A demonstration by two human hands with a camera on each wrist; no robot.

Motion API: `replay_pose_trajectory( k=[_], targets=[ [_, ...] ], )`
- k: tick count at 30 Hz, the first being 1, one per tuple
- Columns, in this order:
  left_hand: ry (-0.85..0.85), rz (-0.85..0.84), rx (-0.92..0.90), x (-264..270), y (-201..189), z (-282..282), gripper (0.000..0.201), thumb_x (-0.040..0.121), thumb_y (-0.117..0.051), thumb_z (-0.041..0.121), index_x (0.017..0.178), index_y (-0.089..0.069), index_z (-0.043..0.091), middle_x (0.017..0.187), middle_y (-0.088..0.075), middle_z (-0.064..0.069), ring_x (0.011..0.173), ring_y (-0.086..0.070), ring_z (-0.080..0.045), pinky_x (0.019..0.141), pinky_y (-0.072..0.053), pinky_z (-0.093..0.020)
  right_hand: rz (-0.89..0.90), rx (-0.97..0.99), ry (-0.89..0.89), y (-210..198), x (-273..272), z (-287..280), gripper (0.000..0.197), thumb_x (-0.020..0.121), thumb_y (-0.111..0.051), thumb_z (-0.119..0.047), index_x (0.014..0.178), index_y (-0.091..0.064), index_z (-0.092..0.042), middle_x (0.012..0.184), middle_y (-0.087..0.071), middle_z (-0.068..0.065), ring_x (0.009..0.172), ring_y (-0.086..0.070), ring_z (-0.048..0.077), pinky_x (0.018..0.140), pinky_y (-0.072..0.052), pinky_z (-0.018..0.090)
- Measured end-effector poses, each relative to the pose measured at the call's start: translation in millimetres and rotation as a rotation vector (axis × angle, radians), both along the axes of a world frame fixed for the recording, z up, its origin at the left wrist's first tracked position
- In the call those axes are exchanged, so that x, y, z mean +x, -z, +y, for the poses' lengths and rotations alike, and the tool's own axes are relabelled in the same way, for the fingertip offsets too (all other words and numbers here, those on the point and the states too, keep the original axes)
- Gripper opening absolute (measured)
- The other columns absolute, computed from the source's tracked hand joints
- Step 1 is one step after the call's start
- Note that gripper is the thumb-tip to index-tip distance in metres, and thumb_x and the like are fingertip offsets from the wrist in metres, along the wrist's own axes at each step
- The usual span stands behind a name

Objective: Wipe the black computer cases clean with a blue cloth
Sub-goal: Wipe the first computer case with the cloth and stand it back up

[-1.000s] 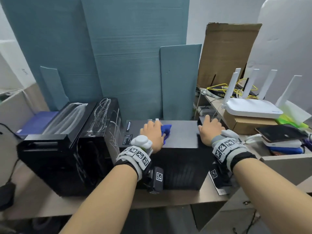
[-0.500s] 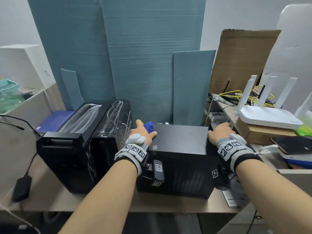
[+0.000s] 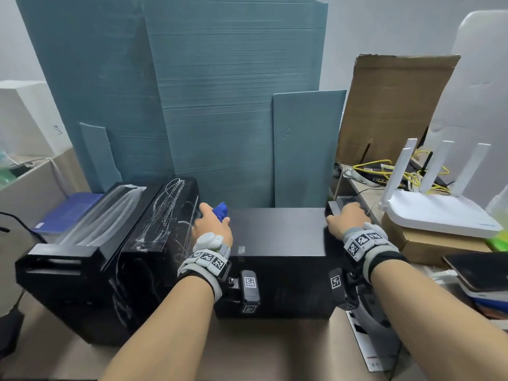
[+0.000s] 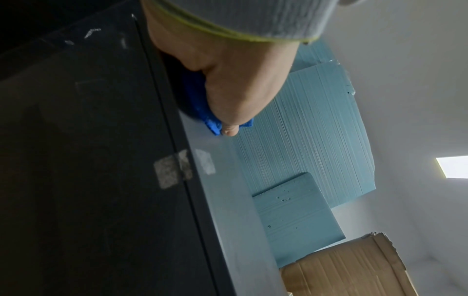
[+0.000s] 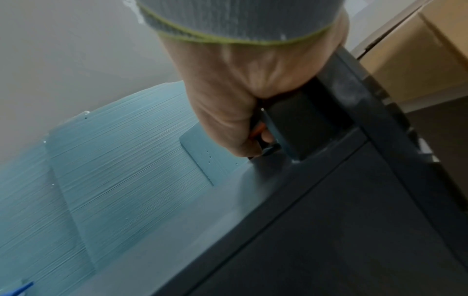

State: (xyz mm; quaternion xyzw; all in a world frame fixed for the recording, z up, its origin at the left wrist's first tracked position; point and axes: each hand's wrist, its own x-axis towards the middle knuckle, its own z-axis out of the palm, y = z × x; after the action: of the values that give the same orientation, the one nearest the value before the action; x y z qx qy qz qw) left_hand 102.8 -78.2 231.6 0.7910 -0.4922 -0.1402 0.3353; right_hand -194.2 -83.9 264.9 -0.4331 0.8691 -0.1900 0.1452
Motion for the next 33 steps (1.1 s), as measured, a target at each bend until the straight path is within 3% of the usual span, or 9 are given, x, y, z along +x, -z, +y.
replay_pose_trajectory(
  k=[10,13,16,18,21,25,29,33],
  targets=[
    [-0.029,0.056,-0.218,8,17,14,0.036,0.092,-0.07,0.027,0.107,-0.039,0.017,0.092,-0.052,-0.007,0.088,-0.058,-0.037,0.067,-0.042,-0.039,-0.008,-0.196,-0.042,17,8,16,0.048,0.093,-0.063,-0.034,0.12,-0.039,-0.004,0.12,-0.064,0.021,0.108,-0.062,0.047,0.086,-0.048,0.047],
    [-0.002,0.053,-0.237,11,25,29,0.039,0.09,-0.072,0.028,0.112,-0.04,0.018,0.099,-0.054,-0.01,0.093,-0.057,-0.036,0.07,-0.047,-0.042,-0.027,-0.262,-0.046,31,12,30,0.045,0.094,-0.063,-0.036,0.118,-0.038,-0.007,0.117,-0.064,0.021,0.105,-0.062,0.048,0.086,-0.048,0.048],
    [0.009,0.053,-0.245,14,35,52,0.044,0.088,-0.075,0.028,0.117,-0.043,0.017,0.109,-0.056,-0.014,0.097,-0.057,-0.036,0.073,-0.047,-0.042,-0.03,-0.288,-0.036,48,10,49,0.044,0.095,-0.059,-0.042,0.115,-0.035,-0.01,0.115,-0.065,0.019,0.101,-0.063,0.046,0.078,-0.043,0.044],
    [0.027,0.052,-0.241,16,44,72,0.047,0.086,-0.077,0.028,0.118,-0.043,0.019,0.112,-0.055,-0.014,0.097,-0.057,-0.036,0.074,-0.048,-0.043,-0.029,-0.269,-0.042,56,8,66,0.044,0.097,-0.056,-0.046,0.114,-0.035,-0.011,0.114,-0.065,0.018,0.1,-0.064,0.044,0.075,-0.039,0.042],
    [0.055,0.057,-0.204,20,56,98,0.052,0.084,-0.079,0.028,0.118,-0.041,0.022,0.113,-0.053,-0.011,0.098,-0.058,-0.034,0.076,-0.053,-0.045,-0.073,-0.22,-0.042,66,4,91,0.049,0.094,-0.057,-0.052,0.112,-0.037,-0.012,0.111,-0.065,0.019,0.1,-0.064,0.042,0.077,-0.043,0.044],
    [0.061,0.092,-0.146,28,79,127,0.058,0.082,-0.081,0.025,0.121,-0.037,0.025,0.116,-0.053,-0.011,0.097,-0.06,-0.036,0.077,-0.054,-0.048,-0.196,-0.217,-0.048,90,2,116,0.062,0.079,-0.067,-0.067,0.104,-0.054,-0.012,0.107,-0.069,0.017,0.104,-0.066,0.038,0.085,-0.05,0.043],
    [0.042,0.122,-0.045,38,108,146,0.066,0.082,-0.081,0.025,0.13,-0.036,0.026,0.12,-0.054,-0.011,0.097,-0.063,-0.038,0.077,-0.054,-0.046,-0.274,-0.147,-0.012,125,6,143,0.053,0.076,-0.081,-0.052,0.093,-0.059,-0.007,0.096,-0.07,0.015,0.099,-0.067,0.036,0.079,-0.047,0.036],
    [0.061,0.104,0.056,47,132,159,0.061,0.086,-0.076,0.028,0.134,-0.039,0.023,0.119,-0.056,-0.01,0.095,-0.063,-0.037,0.074,-0.047,-0.039,-0.3,-0.063,0.028,146,14,162,0.05,0.078,-0.083,-0.046,0.09,-0.062,-0.002,0.095,-0.069,0.016,0.097,-0.065,0.037,0.078,-0.045,0.036]
  ],
)
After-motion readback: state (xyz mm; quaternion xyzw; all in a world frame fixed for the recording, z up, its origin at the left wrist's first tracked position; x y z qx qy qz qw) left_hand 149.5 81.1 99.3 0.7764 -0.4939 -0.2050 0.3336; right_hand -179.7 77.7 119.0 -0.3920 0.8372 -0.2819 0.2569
